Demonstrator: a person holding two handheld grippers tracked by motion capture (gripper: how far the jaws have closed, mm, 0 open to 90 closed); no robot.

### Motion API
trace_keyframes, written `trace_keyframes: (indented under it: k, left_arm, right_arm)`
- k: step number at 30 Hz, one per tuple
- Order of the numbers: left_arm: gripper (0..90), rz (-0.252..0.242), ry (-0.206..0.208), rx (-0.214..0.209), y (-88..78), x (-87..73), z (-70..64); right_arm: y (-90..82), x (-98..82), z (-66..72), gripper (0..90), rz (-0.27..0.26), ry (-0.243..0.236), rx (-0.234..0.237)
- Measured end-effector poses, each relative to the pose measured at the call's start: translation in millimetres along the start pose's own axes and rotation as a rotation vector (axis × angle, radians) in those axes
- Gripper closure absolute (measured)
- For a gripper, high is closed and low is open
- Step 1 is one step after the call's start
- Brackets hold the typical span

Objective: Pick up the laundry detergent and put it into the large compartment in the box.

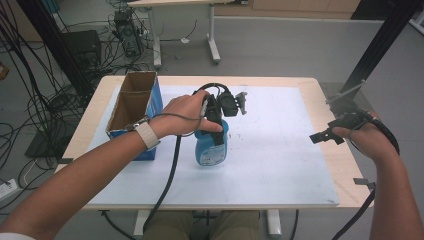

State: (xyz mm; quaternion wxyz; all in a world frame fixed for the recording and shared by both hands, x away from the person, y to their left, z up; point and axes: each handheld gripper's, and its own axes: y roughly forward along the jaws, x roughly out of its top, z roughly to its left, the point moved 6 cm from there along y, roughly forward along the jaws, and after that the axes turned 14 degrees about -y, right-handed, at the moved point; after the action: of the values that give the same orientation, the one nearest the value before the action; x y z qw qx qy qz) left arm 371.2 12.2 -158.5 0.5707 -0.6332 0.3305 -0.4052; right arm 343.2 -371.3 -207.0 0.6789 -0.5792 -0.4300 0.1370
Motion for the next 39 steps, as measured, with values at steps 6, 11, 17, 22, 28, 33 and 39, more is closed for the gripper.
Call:
trace_keyframes:
  k: [6, 11, 17, 22, 28, 33, 39]
  left_arm:
    - [39.0, -0.013, -0.032, 0.014, -14.8, -2.9, 0.9]
    - [38.9, -0.022, -0.071, 0.027, -26.8, -3.2, 1.6]
    - [38.8, -0.014, -0.131, 0.059, -39.6, -1.2, 1.3]
    - [38.8, -0.012, -0.181, 0.069, -49.8, -1.9, 2.6]
    - [38.8, -0.011, -0.239, 0.078, -72.8, -4.0, 6.4]
    - [38.8, -0.021, -0.283, 0.089, -89.6, -6.7, 9.4]
    - [38.8, -0.020, -0.348, 0.085, -101.4, -7.2, 16.3]
  right_arm:
    - [-0.7, 1.9, 0.6, 8.2, -0.003, -0.006, -0.003]
    - [-1.5, 2.6, 1.6, 8.2, -0.004, -0.009, -0.003]
    - [-1.4, 3.1, 2.8, 8.2, -0.002, -0.011, -0.001]
    - [-0.9, 5.0, 4.8, 8.2, -0.012, -0.021, 0.002]
    - [-0.3, 10.7, 6.0, 8.2, -0.023, -0.039, 0.002]
    - [1.2, 15.7, 7.0, 8.2, -0.027, -0.054, 0.006]
    - [2.7, 20.9, 7.4, 8.2, -0.035, -0.069, 0.009]
